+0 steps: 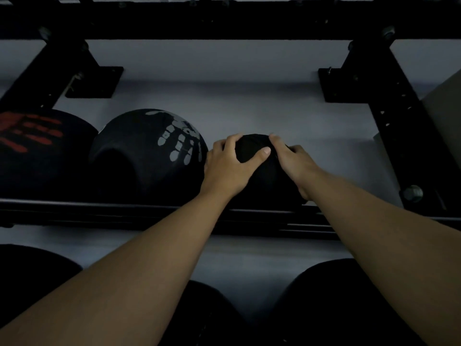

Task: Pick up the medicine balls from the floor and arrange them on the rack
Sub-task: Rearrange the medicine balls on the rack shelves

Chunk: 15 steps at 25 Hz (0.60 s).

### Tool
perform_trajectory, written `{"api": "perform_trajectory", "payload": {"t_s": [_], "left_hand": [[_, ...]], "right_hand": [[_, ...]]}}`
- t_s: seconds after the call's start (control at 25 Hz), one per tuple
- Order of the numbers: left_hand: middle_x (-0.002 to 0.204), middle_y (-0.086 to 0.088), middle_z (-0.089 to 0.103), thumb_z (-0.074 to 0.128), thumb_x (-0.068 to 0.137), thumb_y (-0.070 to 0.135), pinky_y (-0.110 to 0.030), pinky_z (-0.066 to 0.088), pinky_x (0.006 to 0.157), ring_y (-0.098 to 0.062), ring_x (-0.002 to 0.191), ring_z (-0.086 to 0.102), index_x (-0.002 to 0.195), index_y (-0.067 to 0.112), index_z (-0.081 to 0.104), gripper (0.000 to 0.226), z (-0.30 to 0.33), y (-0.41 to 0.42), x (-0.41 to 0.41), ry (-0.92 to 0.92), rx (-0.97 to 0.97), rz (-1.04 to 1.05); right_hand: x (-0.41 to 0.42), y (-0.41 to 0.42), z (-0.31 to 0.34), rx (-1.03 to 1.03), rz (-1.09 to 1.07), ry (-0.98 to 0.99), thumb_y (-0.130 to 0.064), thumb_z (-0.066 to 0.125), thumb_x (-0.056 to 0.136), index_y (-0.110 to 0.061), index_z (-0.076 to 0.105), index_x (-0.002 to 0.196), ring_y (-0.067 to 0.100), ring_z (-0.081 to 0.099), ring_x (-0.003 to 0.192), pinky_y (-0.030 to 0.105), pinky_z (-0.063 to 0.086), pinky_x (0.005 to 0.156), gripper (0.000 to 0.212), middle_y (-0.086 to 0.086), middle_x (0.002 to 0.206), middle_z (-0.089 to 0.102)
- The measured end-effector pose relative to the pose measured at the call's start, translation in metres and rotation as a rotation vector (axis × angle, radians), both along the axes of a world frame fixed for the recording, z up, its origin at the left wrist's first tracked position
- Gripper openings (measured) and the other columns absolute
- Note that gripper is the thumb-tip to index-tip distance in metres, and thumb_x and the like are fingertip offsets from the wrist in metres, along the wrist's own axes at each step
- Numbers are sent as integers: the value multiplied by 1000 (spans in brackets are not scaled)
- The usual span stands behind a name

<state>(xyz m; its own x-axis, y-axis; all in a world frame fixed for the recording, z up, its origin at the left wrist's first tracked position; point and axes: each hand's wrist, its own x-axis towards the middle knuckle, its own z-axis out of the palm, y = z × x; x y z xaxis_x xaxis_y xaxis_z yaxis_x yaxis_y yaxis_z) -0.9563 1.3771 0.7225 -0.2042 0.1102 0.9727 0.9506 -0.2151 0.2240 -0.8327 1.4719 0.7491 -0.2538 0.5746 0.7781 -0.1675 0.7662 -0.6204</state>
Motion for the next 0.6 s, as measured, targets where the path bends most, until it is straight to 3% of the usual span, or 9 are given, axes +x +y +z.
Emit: {"api": "perform_trajectory", "payload": {"t_s": [0.2, 0.44, 0.6], "left_hand": [[161, -2, 38, 57, 88, 75, -44, 34, 122, -23, 150, 32, 155, 31, 42, 82, -3, 4, -1, 8, 36, 41], [165, -3, 36, 54, 89, 77, -46, 31, 124, -25, 154, 29, 159, 34, 37, 85, -4, -14, 0, 37, -107, 51], [162, -7, 46, 48, 98, 70, -48, 31, 123, -31, 151, 37, 158, 29, 42, 74, 11, -55, -13, 190, -167, 290]], "right_hand": [[-1, 3, 2, 49, -35, 2, -88, 44, 78, -22, 43, 157, 36, 61, 125, 51, 53, 107, 103, 13, 149, 56], [3, 0, 5, 106, -127, -100, -85, 33, 86, -13, 37, 162, 42, 52, 139, 52, 42, 118, 105, 20, 160, 48], [-5, -34, 15, 276, -350, -80, -67, 33, 97, -20, 43, 158, 44, 44, 144, 54, 36, 120, 77, 20, 161, 44]]}}
